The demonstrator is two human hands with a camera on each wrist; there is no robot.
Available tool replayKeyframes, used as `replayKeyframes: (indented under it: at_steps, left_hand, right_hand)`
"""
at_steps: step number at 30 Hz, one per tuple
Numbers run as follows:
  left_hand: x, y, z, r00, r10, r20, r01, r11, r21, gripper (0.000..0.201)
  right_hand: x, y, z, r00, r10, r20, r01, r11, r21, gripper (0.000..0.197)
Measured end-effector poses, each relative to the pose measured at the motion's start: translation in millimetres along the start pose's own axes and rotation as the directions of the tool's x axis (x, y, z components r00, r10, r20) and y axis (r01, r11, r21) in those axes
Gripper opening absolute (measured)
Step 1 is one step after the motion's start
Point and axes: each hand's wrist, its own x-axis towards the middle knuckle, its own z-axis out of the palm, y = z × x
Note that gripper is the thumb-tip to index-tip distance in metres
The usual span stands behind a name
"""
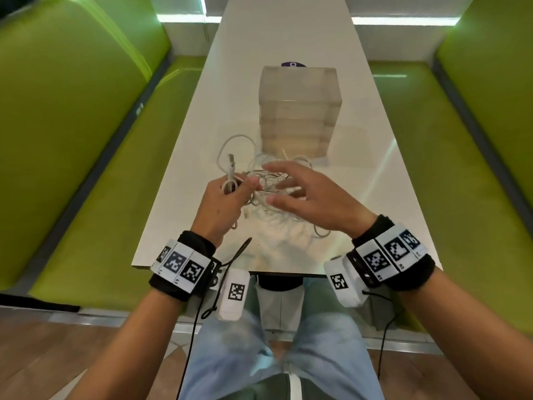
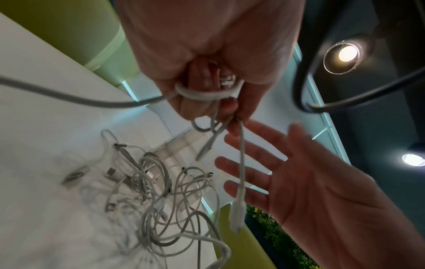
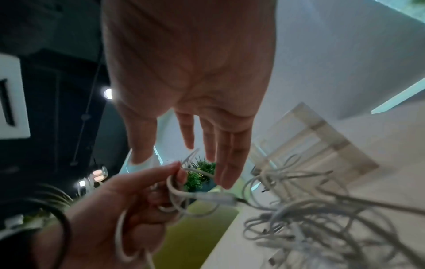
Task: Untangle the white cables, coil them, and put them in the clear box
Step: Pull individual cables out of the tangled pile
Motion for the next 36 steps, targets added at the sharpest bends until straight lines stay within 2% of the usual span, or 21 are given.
replayKeyframes:
  at_steps: [2,3,4,5,7,9,11,12,14,17,19,22,24,26,28,30,32,33,34,36]
  left_hand:
    - [-6,-1,0,0.991,-0.014,0.131,0.015,1.0,-0.008,0.025]
    - [-9,-2,-1,0.979,-0.026,0.203,0.029,1.0,-0.008,0.027]
    - [-13,-2,-2,0.964,-0.042,0.262,0.047,0.999,-0.012,0.032]
    - [-15,-3,-4,0.952,-0.057,0.299,0.067,0.997,-0.024,0.038]
    - [-16,-3,-8,0.953,-0.079,0.294,0.108,0.99,-0.085,0.05]
    - [-14,-4,-13,0.971,-0.111,0.21,0.158,0.963,-0.22,0.061]
    - [-11,-4,-18,0.977,-0.16,0.138,0.203,0.89,-0.408,0.058]
    - [-9,-4,-20,0.976,-0.184,0.119,0.218,0.857,-0.468,0.053]
    - [-8,-5,-22,0.97,-0.207,0.13,0.244,0.85,-0.466,0.043]
    - [-13,-6,-19,0.939,-0.216,0.267,0.3,0.894,-0.332,0.04]
    - [-18,-8,-16,0.9,-0.213,0.381,0.31,0.926,-0.214,0.046]
    - [-23,-12,-13,0.847,-0.211,0.488,0.308,0.943,-0.127,0.048]
    - [-24,-9,-12,0.835,-0.209,0.508,0.314,0.94,-0.13,0.049]
    - [-26,-6,-12,0.836,-0.218,0.504,0.309,0.945,-0.105,0.051]
    - [-25,-6,-12,0.848,-0.253,0.466,0.319,0.945,-0.068,0.057]
    - [-22,-8,-14,0.869,-0.256,0.424,0.342,0.93,-0.139,0.062]
    - [-17,-12,-19,0.903,-0.256,0.346,0.368,0.876,-0.312,0.062]
    - [-14,-13,-22,0.918,-0.261,0.3,0.368,0.843,-0.393,0.061]
    - [-11,-14,-26,0.928,-0.259,0.266,0.359,0.81,-0.464,0.059]
    - [-7,-15,-31,0.941,-0.239,0.241,0.337,0.744,-0.577,0.05]
  right_hand:
    - [-3,-9,5,0.997,0.041,0.067,-0.048,0.992,0.119,0.098]
    - [-2,-10,8,0.995,0.048,0.087,-0.06,0.988,0.142,0.109]
    - [-1,-9,10,0.994,0.047,0.101,-0.061,0.988,0.139,0.111]
    - [0,-8,11,0.993,0.04,0.11,-0.052,0.993,0.105,0.104]
    - [1,-6,12,0.993,0.04,0.11,-0.041,0.999,0.003,0.071]
    - [-1,-3,12,0.992,0.076,0.105,-0.081,0.996,0.039,0.045]
    - [-5,0,14,0.989,0.102,0.111,-0.115,0.987,0.113,0.032]
    - [-7,0,15,0.989,0.101,0.112,-0.115,0.986,0.122,0.029]
    - [-11,1,19,0.992,0.088,0.088,-0.101,0.985,0.144,0.036]
    - [-11,0,21,0.997,0.077,0.009,-0.077,0.952,0.297,0.071]
    - [-8,-1,18,0.997,0.074,0.027,-0.078,0.937,0.341,0.083]
    - [-5,-4,15,0.981,0.048,0.187,-0.104,0.948,0.3,0.073]
    - [-5,-7,15,0.957,0.036,0.286,-0.121,0.95,0.287,0.051]
    - [-5,-7,16,0.945,0.037,0.326,-0.126,0.958,0.256,0.025]
    - [-4,-5,16,0.958,0.056,0.283,-0.115,0.974,0.196,0.013]
    - [-4,1,16,0.982,0.085,0.166,-0.113,0.98,0.164,0.011]
    - [-6,5,13,0.991,0.119,0.063,-0.13,0.968,0.213,0.017]
    - [-8,6,11,0.989,0.134,0.056,-0.143,0.96,0.239,0.019]
    - [-9,7,9,0.986,0.146,0.085,-0.163,0.956,0.245,0.018]
    - [-13,7,7,0.964,0.149,0.22,-0.197,0.956,0.217,0.013]
